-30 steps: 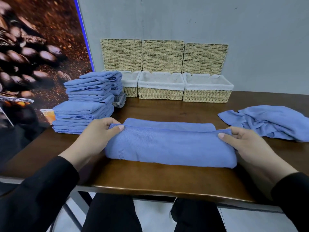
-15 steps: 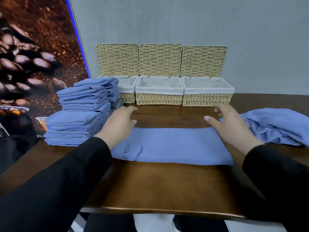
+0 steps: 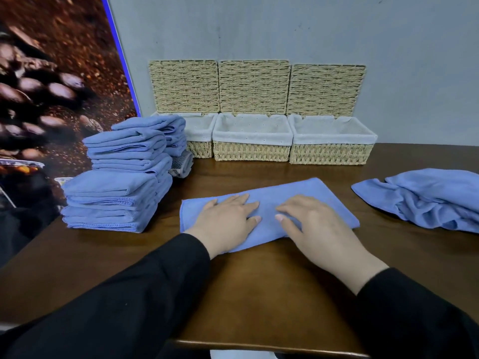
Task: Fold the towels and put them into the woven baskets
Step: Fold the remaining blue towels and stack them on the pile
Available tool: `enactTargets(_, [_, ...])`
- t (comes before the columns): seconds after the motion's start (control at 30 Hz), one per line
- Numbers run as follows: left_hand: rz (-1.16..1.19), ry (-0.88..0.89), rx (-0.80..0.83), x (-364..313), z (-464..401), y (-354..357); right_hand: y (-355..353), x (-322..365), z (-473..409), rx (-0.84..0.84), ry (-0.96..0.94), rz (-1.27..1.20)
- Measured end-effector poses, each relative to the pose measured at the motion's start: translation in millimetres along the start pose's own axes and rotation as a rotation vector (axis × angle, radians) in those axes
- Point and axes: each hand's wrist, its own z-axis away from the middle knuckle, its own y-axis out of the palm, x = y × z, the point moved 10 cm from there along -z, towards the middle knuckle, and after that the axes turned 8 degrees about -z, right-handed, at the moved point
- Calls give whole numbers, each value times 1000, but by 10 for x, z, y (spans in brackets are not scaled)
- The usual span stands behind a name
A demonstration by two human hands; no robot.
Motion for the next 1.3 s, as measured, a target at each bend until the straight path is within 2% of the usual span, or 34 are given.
enactTargets(0.07, [-109, -57, -17, -49, -42, -98, 174, 11, -52, 54, 19, 48])
enactTargets(0.17, [-268, -66, -118, -87, -45, -310, 134, -227, -132, -37, 120, 82])
enactTargets(0.27, [-74, 61, -113, -23, -2, -404, 176, -503, -205, -9, 189, -43])
enactTargets(0.3, [21, 120, -108, 4, 0, -424, 229, -560, -234, 43, 190, -124])
enactTargets(0.4, [204, 251, -230, 133, -27, -393, 400, -619, -309, 243, 149, -243])
enactTargets(0.57, [223, 151, -190, 350, -160, -7, 483, -649, -505, 373, 58, -240])
enactTargets(0.63, [185, 94, -220, 415, -208, -43, 505, -713, -569, 370, 71, -241])
enactTargets(0.73, [214, 97, -297, 451, -206, -101, 343, -731, -597, 203, 78, -333])
enactTargets(0.8, [252, 142, -261, 433, -197, -39, 273, -636, -529, 201, 49, -391])
enactTargets(0.87, [233, 132, -183, 447, -220, 42, 379, -524, -408, 373, 10, -271])
enactTargets(0.93, [233, 124, -199, 464, -217, 13, 496, -501, -311, 496, -8, -140])
enactTargets(1.0, [287, 187, -262, 421, -162, -63, 429, -460, -295, 426, -22, -151])
enactTargets(1.13, [251, 251, -141, 355, -87, 71, 215, -186, -97, 262, -187, -227])
enactTargets(1.2, [234, 243, -123, 368, -99, 97, 223, -70, 100, 301, -254, -222])
enactTargets(1.3, [247, 233, -93, 369, -114, 102, 224, -77, 357, 379, -236, -225])
